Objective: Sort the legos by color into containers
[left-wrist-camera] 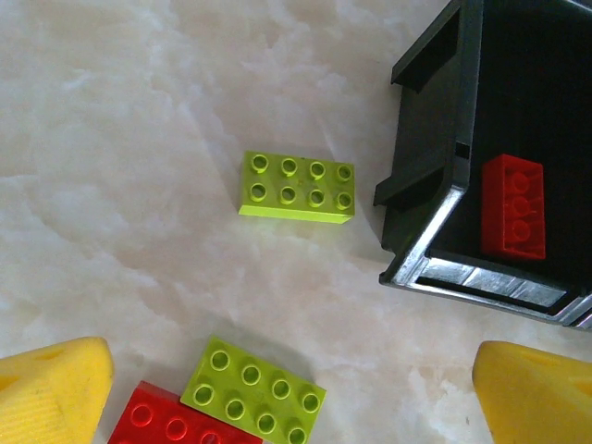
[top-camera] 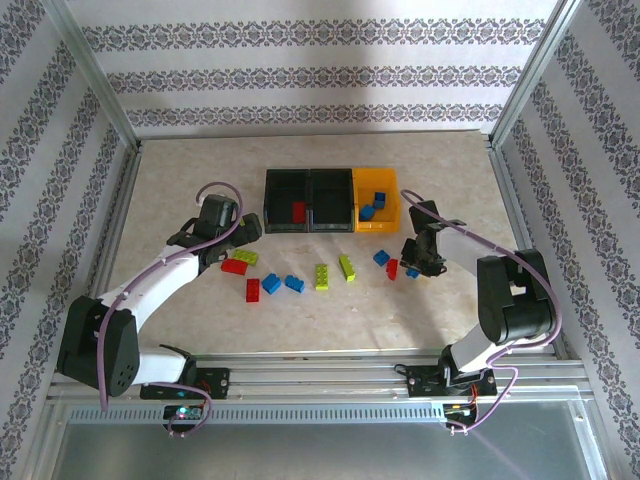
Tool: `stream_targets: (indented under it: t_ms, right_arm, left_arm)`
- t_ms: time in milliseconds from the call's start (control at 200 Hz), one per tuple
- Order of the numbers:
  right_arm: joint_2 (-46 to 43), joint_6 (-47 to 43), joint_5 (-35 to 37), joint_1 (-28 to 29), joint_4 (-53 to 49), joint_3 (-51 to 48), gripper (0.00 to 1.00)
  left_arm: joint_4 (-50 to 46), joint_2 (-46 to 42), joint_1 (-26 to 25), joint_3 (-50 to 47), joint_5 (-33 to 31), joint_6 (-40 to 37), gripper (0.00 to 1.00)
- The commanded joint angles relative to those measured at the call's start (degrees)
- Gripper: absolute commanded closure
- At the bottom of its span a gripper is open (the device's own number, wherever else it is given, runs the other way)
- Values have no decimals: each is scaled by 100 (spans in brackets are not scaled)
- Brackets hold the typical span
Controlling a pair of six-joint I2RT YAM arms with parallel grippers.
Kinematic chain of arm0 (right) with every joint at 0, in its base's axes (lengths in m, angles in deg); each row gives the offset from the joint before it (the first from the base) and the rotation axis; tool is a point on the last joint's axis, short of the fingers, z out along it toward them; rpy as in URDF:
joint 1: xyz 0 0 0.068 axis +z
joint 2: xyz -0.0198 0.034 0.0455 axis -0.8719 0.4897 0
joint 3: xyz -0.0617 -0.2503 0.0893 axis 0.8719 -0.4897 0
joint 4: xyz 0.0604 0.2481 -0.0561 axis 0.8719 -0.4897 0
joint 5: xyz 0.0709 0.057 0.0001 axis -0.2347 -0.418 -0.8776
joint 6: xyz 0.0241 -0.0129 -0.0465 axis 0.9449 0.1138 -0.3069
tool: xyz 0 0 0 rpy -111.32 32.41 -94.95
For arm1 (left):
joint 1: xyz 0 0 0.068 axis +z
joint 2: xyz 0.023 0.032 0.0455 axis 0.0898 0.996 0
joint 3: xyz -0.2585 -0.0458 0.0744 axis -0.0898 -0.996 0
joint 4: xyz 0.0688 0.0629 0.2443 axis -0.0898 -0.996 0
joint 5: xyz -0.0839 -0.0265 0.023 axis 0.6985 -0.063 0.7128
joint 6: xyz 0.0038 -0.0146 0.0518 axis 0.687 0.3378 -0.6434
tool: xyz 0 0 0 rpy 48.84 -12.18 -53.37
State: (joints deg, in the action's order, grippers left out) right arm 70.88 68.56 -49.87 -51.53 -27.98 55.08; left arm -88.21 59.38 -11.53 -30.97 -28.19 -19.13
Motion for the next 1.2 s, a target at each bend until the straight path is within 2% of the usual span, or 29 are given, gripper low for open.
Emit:
stream_targets:
  t_ms: [0,220,390,844,1079,1194]
  right_arm:
    - [-263,0,48,47,-163,73,73]
    - [-546,-48,297,309,-370,511,74]
    - [-389,-136,467,562,-406,1126,74]
    - [1487,-753,792,942,-584,3489,74]
    - [2295,-913,888,949,-717,4213,73]
    - [2451,-923,957,936,-751,4272,73]
  left_arm:
    - [-13,-129,98,-59,-63,19,0]
    - [22,-109,116,-70,-37,10,0]
    - [48,-95,129,-73,-20,19,0]
    - [-20,-231,212,-164,-32,1,0]
    - [-58,-277,280,-207,-27,-25,0]
    - [-51,-266,311,-211,-4,-16,0]
